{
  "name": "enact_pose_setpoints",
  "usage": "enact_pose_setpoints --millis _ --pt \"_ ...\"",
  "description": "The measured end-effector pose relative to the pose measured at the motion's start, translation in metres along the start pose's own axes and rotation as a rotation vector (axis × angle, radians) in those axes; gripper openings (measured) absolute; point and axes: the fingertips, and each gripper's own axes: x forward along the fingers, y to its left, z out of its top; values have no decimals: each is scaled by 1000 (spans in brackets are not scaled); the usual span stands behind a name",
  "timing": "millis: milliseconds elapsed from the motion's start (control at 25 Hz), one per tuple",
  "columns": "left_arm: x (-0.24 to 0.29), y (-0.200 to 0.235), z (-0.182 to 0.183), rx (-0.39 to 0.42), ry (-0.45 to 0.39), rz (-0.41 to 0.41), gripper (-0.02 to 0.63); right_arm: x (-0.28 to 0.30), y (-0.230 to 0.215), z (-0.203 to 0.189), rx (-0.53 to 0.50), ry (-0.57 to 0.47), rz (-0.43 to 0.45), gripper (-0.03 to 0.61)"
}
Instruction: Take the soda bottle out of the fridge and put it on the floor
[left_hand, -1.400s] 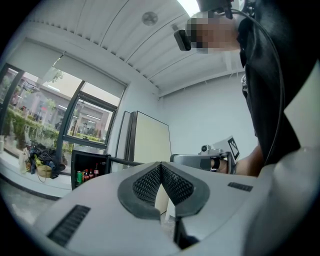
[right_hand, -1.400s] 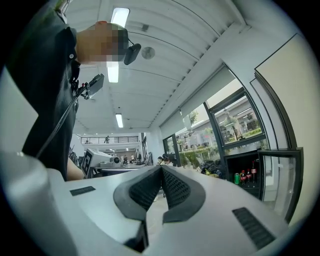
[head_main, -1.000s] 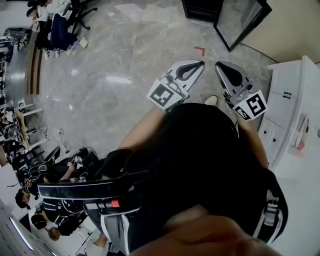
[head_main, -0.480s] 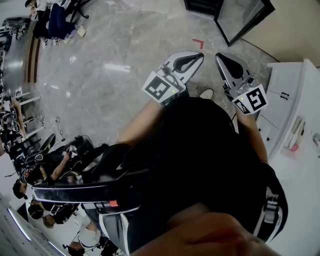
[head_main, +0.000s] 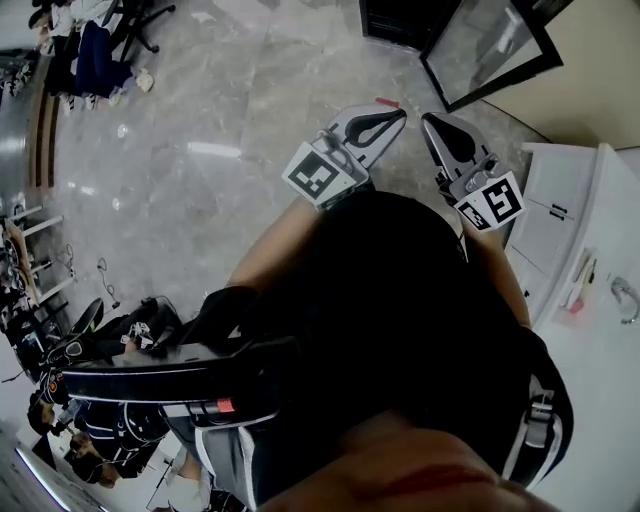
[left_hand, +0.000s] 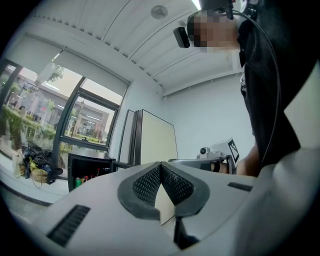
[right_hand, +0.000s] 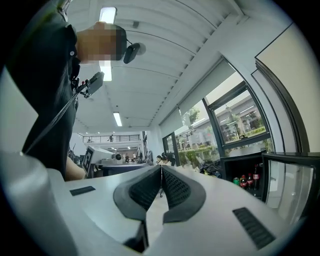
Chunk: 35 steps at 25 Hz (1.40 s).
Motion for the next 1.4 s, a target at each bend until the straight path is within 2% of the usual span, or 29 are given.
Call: enact_pose_setpoints --millis 200,360,520,800,1160,1400 --pt "-7 74 -1 24 -1 -47 2 65 -26 -7 -7 28 -37 12" --pt "-4 125 1 -2 -2 -70 2 104 -51 -7 -18 34 -80 12" --pt "4 152 -6 -27 -2 -71 2 118 -70 -14 -12 41 -112 12" --pt "25 202 -4 -42 3 -28 2 150 -108 -11 3 41 -118 12" --pt "106 287 -39 -13 19 34 2 188 -242 -35 7 5 -134 12" --pt "183 333 -47 -7 59 132 2 207 -334 -34 7 28 -108 12"
